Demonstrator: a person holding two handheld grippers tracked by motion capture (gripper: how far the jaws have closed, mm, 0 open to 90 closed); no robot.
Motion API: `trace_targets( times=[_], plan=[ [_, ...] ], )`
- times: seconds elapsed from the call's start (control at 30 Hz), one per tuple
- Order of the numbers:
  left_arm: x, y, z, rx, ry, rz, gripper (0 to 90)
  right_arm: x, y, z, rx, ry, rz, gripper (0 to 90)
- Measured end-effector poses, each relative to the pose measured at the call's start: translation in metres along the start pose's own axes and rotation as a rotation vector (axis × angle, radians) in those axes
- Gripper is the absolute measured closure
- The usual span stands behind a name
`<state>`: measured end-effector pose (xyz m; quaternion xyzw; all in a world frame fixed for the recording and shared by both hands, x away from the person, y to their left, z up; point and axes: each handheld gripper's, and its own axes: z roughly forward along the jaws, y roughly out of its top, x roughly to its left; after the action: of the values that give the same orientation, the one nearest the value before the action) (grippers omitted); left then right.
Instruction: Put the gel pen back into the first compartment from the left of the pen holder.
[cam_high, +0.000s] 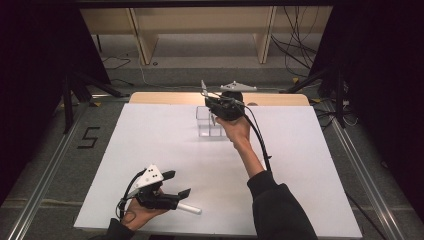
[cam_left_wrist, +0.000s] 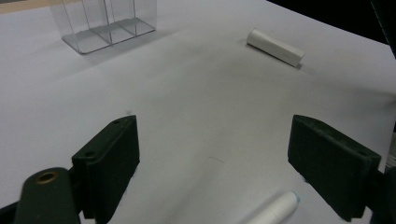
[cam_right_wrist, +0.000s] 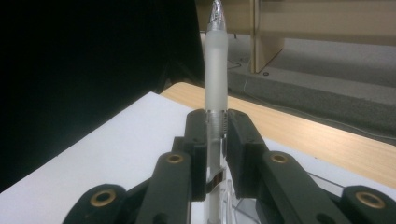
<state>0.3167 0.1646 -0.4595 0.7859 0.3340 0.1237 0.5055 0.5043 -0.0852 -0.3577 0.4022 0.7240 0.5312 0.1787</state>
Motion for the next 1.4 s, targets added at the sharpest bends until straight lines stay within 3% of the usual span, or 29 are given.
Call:
trace_targets(
  times=[0.7, 1.4],
  plan=[
    [0.001, 0.001, -0.001, -0.003, 0.007, 0.013, 16.3, -0.002, 0.009, 0.029, -0.01, -0.031, 0.028, 79.6],
    [0.0, 0.001, 0.0, 0.0, 0.002, 0.019, 16.3, -0.005, 0.013, 0.052, 0.019, -0.076, 0.032, 79.6]
  ],
)
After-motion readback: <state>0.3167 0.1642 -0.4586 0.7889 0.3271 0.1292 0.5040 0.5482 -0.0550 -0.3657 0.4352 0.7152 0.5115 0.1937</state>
